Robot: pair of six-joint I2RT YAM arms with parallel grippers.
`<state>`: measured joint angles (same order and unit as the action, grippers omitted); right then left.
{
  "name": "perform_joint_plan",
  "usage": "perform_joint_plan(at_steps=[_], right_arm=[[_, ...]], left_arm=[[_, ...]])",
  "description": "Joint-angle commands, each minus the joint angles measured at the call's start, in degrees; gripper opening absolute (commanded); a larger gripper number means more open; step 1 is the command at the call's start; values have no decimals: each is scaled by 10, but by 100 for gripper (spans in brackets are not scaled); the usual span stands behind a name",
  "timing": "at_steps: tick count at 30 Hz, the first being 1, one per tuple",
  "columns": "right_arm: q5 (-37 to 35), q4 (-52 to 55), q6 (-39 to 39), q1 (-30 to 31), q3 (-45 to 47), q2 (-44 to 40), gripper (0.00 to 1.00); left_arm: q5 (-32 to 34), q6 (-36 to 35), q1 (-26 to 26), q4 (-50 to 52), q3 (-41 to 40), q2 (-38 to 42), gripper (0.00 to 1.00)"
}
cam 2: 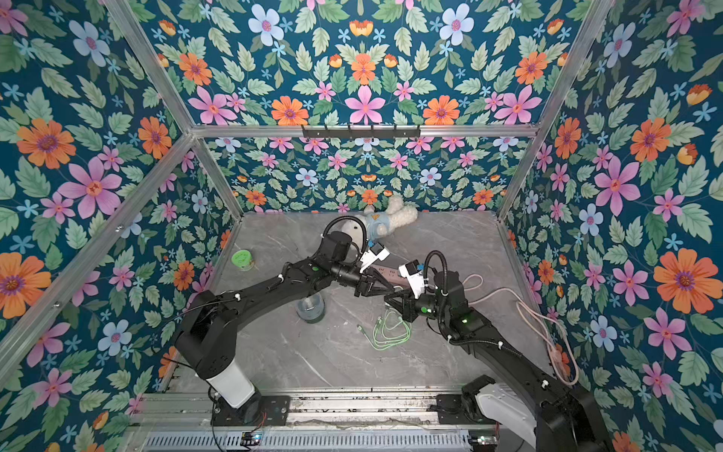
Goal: Charge the cordless meat grinders
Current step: Adjust the charging cable at the center of the board.
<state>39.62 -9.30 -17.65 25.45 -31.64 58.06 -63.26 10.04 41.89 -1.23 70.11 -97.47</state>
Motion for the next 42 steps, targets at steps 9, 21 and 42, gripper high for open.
perform_joint_plan(at_steps=[9, 21, 42], right_arm=[[11, 122, 52, 0, -55, 5, 22], [57, 149, 55, -2, -63, 19, 31], [133, 94, 13, -20, -66, 69, 6]], left_arm=[[-8, -129, 7, 122, 40, -4, 0], [-13, -150, 7, 141, 50, -3, 0], [-17, -162, 14, 152, 57, -7, 0]])
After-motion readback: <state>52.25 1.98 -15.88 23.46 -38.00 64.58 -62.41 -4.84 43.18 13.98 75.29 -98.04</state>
